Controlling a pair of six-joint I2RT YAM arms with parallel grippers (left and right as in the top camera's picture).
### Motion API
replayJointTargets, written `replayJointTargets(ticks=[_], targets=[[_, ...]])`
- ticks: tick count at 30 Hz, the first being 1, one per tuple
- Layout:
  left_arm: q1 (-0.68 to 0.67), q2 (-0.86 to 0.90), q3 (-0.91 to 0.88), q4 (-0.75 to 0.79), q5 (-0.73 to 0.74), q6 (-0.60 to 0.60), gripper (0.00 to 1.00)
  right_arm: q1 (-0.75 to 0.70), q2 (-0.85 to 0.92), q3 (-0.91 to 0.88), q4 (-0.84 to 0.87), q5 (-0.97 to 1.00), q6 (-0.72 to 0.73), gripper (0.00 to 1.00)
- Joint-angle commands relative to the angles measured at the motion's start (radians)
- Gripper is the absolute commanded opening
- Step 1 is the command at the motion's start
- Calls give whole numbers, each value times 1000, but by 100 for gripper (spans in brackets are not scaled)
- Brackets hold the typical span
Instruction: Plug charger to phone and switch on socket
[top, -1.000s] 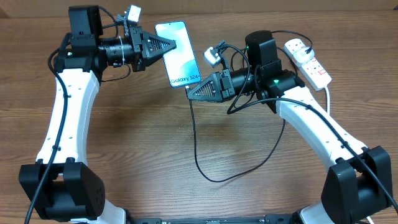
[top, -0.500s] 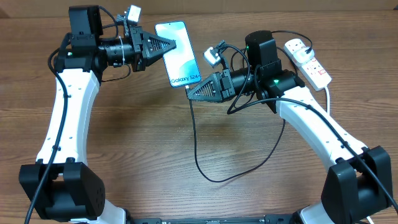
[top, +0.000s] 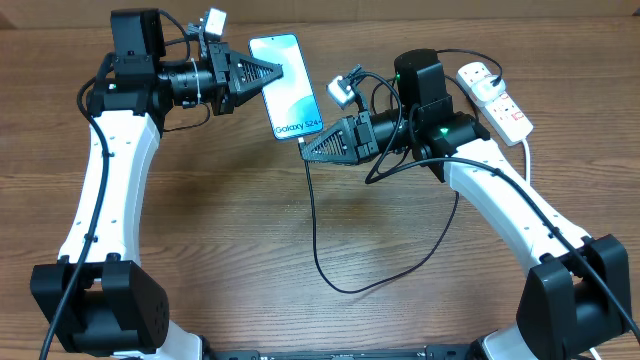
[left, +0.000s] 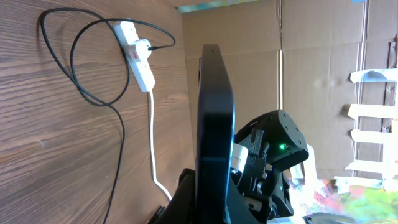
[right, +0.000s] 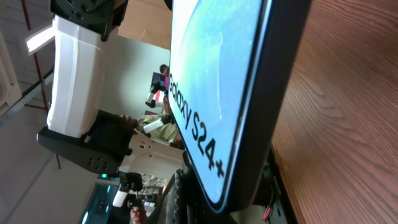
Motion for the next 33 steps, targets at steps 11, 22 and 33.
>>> replayJointTargets(ticks=[11,22,33], targets=[[11,-2,10,4,61,24,4,3,-25,23,18,-15,3,4],[11,-2,10,3,63,24,4,3,-25,23,32,-15,3,4],[11,-2,10,4,87,27,4,2,-25,23,35,-15,3,4]])
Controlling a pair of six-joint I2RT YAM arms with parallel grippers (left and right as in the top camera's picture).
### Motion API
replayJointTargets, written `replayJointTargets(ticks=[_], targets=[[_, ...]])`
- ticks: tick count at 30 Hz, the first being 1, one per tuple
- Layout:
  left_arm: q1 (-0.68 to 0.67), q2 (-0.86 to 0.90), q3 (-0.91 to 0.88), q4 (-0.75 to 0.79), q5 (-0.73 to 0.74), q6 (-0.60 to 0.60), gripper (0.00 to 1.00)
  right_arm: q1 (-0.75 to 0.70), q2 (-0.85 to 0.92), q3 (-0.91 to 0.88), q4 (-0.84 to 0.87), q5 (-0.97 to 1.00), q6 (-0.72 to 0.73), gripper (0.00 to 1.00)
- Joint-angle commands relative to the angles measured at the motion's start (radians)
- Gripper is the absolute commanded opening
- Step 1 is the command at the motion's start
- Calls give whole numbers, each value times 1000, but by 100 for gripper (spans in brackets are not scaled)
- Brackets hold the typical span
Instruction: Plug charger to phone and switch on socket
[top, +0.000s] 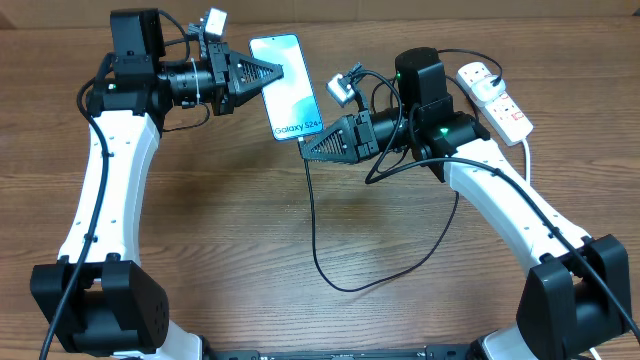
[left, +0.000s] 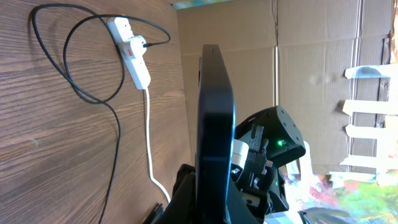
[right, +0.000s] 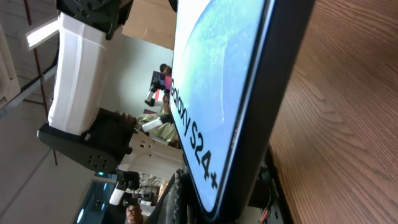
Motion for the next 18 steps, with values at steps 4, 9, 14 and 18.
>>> replayJointTargets(ticks=[4,9,14,18], targets=[[11,-2,10,3,64,27,4,3,-25,23,7,-11,3,4],[11,-2,10,3,83,28,4,2,-25,23,7,-10,3,4],[11,-2,10,4,86,28,4,3,-25,23,21,8,26,4],[11,-2,10,3,89,29,4,2,-25,23,53,8,47,4]])
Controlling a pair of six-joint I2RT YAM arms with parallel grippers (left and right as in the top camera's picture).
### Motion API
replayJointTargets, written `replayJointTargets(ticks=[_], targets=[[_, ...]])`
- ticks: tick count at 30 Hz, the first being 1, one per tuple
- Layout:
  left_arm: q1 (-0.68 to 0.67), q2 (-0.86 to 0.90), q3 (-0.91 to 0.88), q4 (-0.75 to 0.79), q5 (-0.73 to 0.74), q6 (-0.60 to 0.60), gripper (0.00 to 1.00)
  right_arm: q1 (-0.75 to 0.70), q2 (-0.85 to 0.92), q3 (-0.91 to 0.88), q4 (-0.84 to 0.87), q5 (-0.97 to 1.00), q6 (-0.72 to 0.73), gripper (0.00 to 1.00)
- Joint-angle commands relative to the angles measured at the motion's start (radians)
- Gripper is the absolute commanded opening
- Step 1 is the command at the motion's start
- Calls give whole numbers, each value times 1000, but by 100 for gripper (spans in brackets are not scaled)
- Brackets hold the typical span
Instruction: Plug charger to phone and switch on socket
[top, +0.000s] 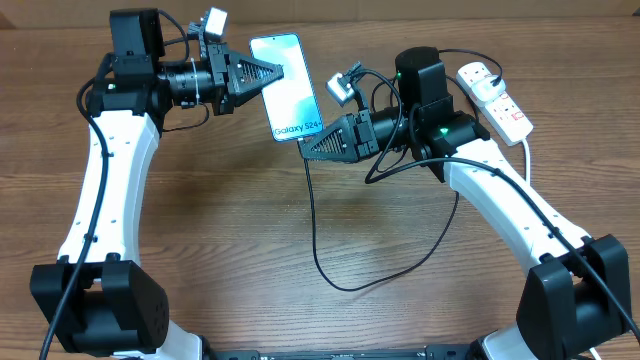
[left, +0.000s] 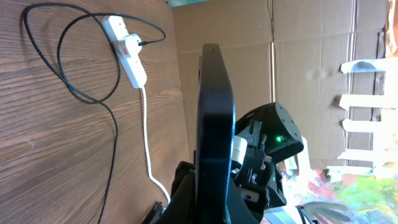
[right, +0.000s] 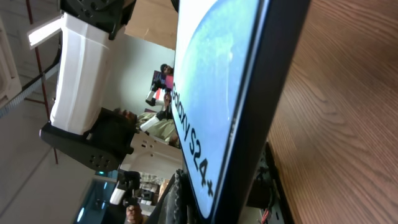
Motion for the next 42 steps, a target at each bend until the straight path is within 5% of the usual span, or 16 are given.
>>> replayJointTargets(ticks=[1,42], targets=[[7,-2,10,2,67,15,4,2,-25,23,36,10,34,4],[-15,-2,10,-27,164,68,4,3,-19,23,161,89,156,4]])
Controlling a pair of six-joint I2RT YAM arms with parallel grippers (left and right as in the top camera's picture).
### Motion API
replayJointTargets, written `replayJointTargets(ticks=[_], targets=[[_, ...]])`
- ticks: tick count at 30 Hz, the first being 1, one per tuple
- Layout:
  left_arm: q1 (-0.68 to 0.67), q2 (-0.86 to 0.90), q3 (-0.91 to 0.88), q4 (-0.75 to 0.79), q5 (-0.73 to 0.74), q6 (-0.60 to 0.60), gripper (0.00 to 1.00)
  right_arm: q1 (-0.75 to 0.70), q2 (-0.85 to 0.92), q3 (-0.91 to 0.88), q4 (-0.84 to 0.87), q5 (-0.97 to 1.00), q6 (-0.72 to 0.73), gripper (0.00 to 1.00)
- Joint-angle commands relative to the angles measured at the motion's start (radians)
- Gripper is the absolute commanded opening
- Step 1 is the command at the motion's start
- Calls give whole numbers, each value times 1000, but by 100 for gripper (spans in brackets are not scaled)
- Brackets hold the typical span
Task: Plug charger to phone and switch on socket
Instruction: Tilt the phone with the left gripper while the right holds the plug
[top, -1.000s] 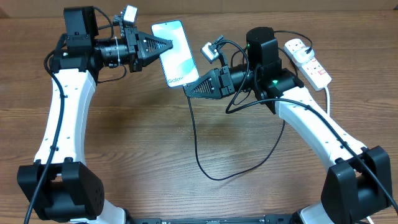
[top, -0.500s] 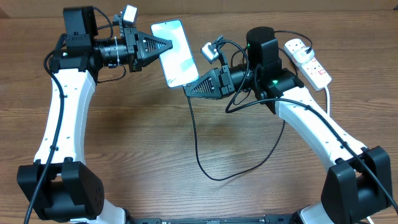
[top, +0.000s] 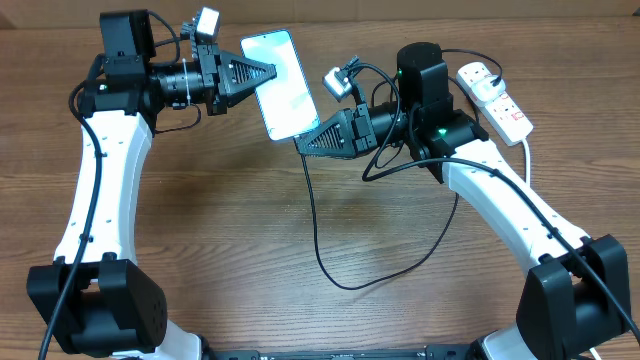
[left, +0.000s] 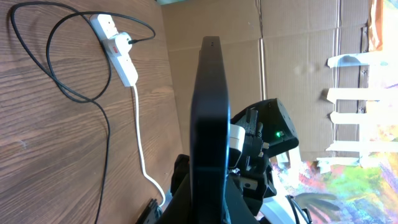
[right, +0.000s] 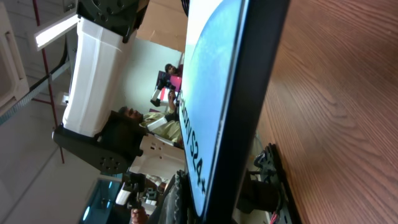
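The phone (top: 282, 85) hangs above the table, screen lit, tilted toward the overhead camera. My left gripper (top: 258, 80) is shut on its left edge. In the left wrist view the phone (left: 208, 118) shows edge-on. My right gripper (top: 303, 143) is pressed to the phone's bottom end, shut on the charger plug, which is hidden from view. The black charger cable (top: 312, 220) runs from there in a loop to the white power strip (top: 495, 95). The right wrist view is filled by the phone (right: 227, 93) with its Galaxy S24+ lettering.
The wooden table (top: 200, 250) carries the cable's loop in the middle and the power strip (left: 115, 50) at the back right, with a white adapter (top: 478, 72) plugged into it. Cardboard walls stand behind the table.
The phone has tipped more upright and sits a little further left and back. My left arm has drawn back to the left, and the right gripper has followed, still at the phone's bottom end.
Through all the earlier moments my left gripper held the phone in the air while the right gripper kept the plug at its bottom end, with only slight shifts. Now both have moved together left and the phone is tilted steeper.
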Motion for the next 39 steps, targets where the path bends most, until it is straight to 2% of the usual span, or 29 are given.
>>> replayJointTargets(ticks=[1,31,39], targets=[[-35,-2,10,-9,101,35,4,-4,-19,23,37,85,21,4],[-35,-2,10,-9,101,42,4,-4,-19,23,57,129,29,4],[-35,-2,10,-9,102,42,4,-4,-19,23,116,130,69,4]])
